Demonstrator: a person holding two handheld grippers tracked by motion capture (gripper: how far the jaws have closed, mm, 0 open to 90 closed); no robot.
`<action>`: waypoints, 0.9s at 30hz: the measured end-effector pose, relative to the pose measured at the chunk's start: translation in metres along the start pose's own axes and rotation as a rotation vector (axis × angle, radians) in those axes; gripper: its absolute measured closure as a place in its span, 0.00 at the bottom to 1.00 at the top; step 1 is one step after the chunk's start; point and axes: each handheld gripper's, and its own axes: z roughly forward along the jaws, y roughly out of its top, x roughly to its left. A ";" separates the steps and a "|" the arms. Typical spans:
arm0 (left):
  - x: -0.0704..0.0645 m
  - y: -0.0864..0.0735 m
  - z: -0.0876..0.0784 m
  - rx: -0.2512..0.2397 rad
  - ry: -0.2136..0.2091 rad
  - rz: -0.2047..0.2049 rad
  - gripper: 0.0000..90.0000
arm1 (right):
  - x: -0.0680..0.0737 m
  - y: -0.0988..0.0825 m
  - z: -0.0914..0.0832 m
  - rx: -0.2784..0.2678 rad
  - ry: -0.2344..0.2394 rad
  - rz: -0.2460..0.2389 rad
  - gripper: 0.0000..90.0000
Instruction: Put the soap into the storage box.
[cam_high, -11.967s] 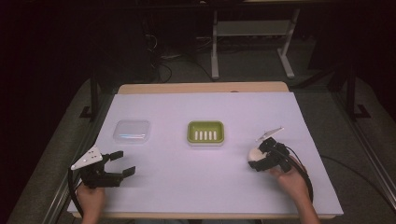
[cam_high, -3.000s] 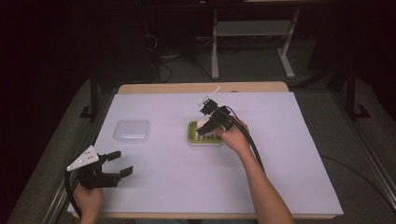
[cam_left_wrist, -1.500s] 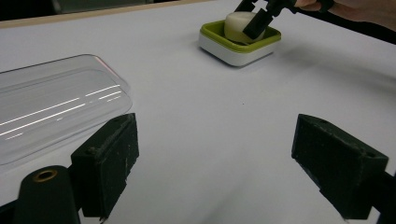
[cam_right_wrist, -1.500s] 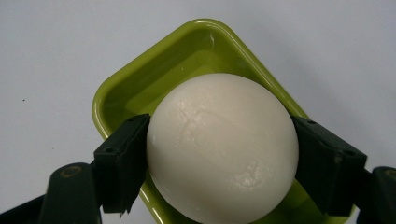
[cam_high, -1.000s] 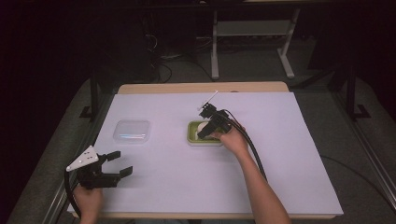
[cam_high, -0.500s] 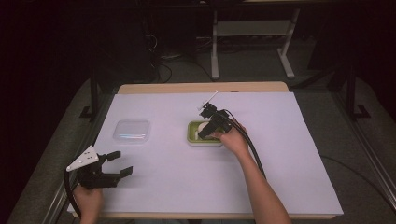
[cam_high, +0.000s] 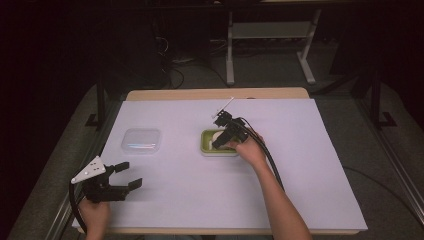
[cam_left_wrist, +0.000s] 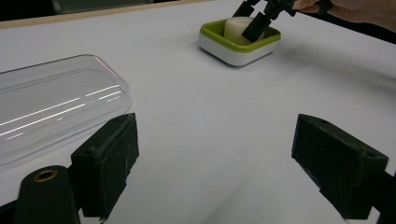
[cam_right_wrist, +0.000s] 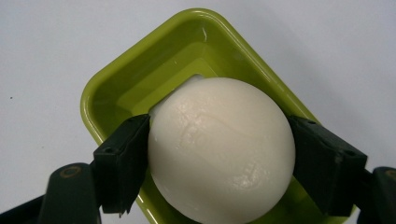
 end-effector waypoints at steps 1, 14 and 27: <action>0.000 0.000 0.000 0.000 0.000 0.000 0.16 | 0.000 0.000 0.000 0.000 -0.001 0.000 0.26; 0.000 0.000 0.000 0.008 0.000 0.004 0.16 | -0.003 -0.003 -0.010 -0.030 0.031 0.024 0.28; -0.001 0.000 0.002 0.008 0.000 0.000 0.16 | -0.006 -0.020 -0.036 -0.064 0.051 0.041 0.28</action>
